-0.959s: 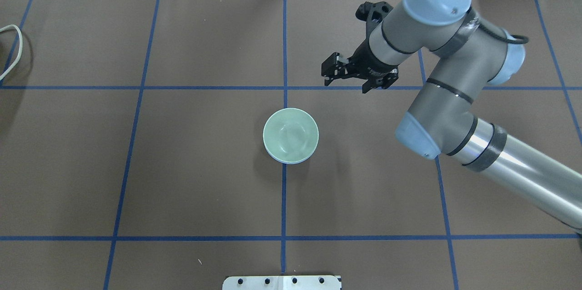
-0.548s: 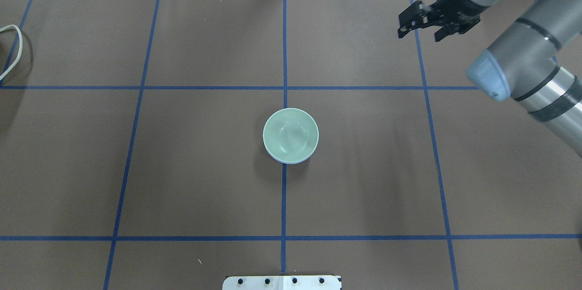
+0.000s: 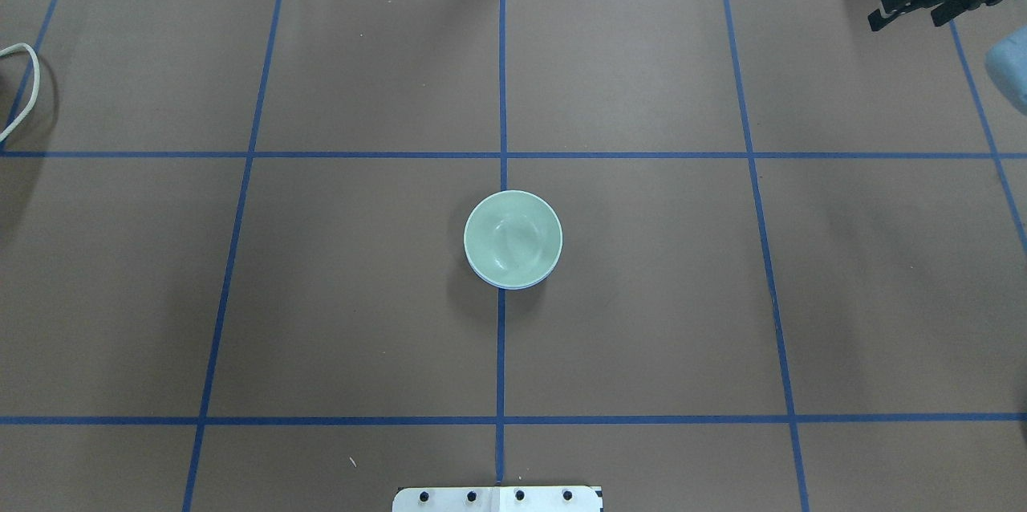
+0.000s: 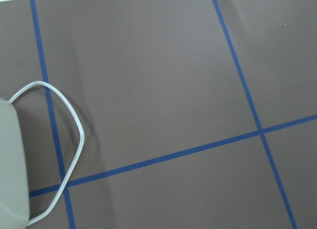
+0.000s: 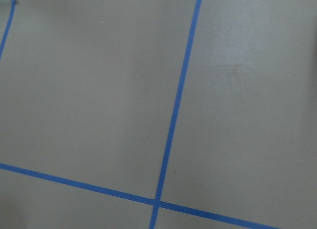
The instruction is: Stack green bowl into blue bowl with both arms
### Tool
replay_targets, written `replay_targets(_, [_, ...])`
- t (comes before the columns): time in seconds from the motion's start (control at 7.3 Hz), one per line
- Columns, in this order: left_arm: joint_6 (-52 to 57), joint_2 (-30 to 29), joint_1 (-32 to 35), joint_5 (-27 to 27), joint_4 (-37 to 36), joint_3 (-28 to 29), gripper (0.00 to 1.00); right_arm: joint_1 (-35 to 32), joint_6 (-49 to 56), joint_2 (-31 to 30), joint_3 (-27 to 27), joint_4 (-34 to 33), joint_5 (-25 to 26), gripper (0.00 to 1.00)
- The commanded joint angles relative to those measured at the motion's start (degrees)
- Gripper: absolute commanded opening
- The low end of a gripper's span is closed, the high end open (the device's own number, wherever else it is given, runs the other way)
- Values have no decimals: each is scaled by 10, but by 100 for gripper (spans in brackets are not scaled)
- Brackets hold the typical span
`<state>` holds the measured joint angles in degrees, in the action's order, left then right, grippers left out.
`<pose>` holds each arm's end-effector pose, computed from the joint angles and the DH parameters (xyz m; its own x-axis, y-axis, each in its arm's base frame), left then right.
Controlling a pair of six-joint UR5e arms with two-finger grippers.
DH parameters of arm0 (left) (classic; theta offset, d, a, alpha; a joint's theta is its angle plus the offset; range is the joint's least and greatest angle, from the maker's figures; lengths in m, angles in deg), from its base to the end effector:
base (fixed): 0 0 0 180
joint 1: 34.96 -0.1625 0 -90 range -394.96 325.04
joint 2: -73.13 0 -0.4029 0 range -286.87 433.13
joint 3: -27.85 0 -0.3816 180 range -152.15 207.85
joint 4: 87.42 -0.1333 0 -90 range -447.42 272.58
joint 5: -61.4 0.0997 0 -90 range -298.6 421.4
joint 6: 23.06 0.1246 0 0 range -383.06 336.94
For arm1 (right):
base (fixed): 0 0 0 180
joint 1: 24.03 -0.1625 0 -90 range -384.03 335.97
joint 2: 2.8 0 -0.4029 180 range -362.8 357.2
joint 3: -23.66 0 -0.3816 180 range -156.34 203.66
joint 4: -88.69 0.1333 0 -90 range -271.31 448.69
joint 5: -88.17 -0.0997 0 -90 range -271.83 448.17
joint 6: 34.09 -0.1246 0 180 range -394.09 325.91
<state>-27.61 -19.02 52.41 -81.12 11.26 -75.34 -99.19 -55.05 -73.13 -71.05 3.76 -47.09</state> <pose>-0.0112 -0.5061 0.4928 0.5945 0.2771 -0.7549 0.0053 0.9374 0.3483 -0.1137 -0.6041 0.4117 0.6316 -0.1825 0.7535 -0.0031 0.9713 0.2379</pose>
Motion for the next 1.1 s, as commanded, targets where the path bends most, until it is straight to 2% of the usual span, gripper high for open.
replay_targets(0.0, [11, 7, 5, 0, -1, -2, 98, -55, 97, -58, 7, -3, 3, 100])
replay_targets(0.27, [11, 15, 8, 0, 1, -5, 98, -61, 101, -99, 9, 5, 3, 100])
replay_targets(0.96, [11, 25, 9, 0, 0, -14, 98, -61, 100, -108, 12, 7, 3, 100])
